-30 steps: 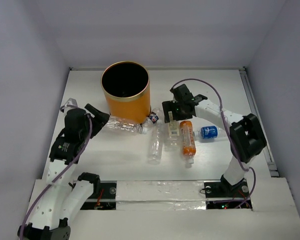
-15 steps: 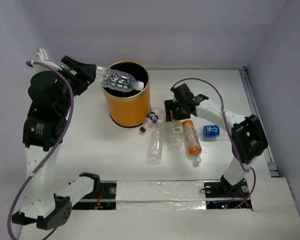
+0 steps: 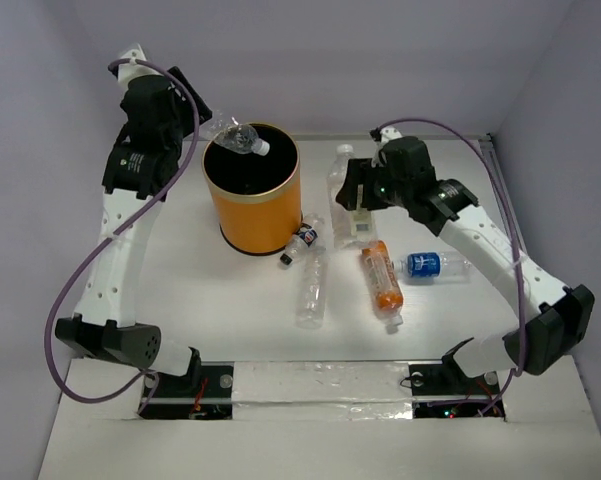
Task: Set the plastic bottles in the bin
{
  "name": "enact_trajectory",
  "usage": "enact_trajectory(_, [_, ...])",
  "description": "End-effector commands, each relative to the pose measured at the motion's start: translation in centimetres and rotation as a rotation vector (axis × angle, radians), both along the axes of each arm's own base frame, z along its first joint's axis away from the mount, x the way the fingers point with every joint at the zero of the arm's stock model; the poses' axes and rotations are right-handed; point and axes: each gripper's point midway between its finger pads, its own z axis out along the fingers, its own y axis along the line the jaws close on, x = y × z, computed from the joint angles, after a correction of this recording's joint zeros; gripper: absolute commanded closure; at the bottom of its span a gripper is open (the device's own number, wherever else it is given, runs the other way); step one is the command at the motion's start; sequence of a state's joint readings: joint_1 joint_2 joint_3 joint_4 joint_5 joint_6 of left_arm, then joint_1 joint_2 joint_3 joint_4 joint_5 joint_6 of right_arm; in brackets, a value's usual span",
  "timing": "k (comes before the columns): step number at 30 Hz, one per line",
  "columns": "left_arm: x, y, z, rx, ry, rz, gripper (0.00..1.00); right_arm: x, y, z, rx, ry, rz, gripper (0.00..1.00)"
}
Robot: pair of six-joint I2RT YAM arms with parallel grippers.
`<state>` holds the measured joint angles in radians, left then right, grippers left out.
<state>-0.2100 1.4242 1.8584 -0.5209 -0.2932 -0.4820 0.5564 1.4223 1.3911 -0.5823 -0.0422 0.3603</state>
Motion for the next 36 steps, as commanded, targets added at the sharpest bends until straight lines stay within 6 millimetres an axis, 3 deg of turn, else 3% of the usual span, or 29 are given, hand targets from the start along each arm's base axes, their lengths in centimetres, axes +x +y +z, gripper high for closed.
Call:
enact_trajectory(1, [-0.5, 0.5, 3.2, 0.084, -0.129, 0.035, 0.71, 0.2, 0.5, 9.3, 0.144, -0.183, 0.009, 0.4])
enact_trajectory(3, [-0.4, 0.5, 3.1, 0.147, -0.142, 0.057, 0.7, 0.3, 1.3, 13.0, 0.224, -0.262, 0.038, 0.4])
enact_trajectory(5, [-0.6, -1.3, 2.9, 0.197, -0.146, 0.033, 0.69, 0.4, 2.2, 17.7, 0.329, -0.357, 0.061, 0.4])
enact_trajectory(7, [-0.6, -2.4, 2.2, 0.284, -0.132, 0.035, 0.67, 1.1, 3.2, 19.7, 0.395, -0.385, 0.07, 0.4])
enact_trajectory(8, [-0.5, -2.6, 1.8, 0.308, -0.127, 0.036, 0.66, 1.1, 3.6, 22.6, 0.45, -0.446, 0.088, 0.4])
enact_trajectory(11, [-0.5, -3.2, 0.3, 0.376, -0.1, 0.038, 0.56, 2.1, 4.9, 26.5, 0.577, -0.532, 0.103, 0.4])
enact_trajectory(14, [-0.4, -3.0, -0.8, 0.395, -0.077, 0.049, 0.32, 3.8, 6.1, 28.3, 0.675, -0.566, 0.096, 0.4])
enact_trajectory(15, [-0.4, -3.0, -1.0, 0.397, -0.071, 0.047, 0.18, 4.2, 6.4, 28.5, 0.697, -0.565, 0.096, 0.4])
enact_trajectory(18, [-0.7, -3.4, -0.5, 0.369, -0.084, 0.025, 0.01, 5.6, 8.1, 28.7, 0.764, -0.562, 0.104, 0.4])
enact_trajectory(24, [-1.7, -4.7, 1.5, 0.276, -0.127, -0.055, 0.01, 7.9, 10.4, 27.5, 0.787, -0.574, 0.09, 0.4])
enact_trajectory(28, [-3.0, -5.3, 2.5, 0.207, -0.128, -0.102, 0.01, 8.7, 12.5, 26.0, 0.7, -0.634, 0.098, 0.39])
enact_trajectory(33, [-5.3, -5.4, 1.8, 0.126, -0.096, -0.143, 0.04, 9.8, 14.9, 22.3, 0.563, -0.65, 0.085, 0.38])
enact_trajectory(36, [-6.9, -5.2, 2.3, 0.081, -0.113, -0.156, 0.08, 9.1, 16.8, 20.9, 0.535, -0.635, 0.115, 0.34])
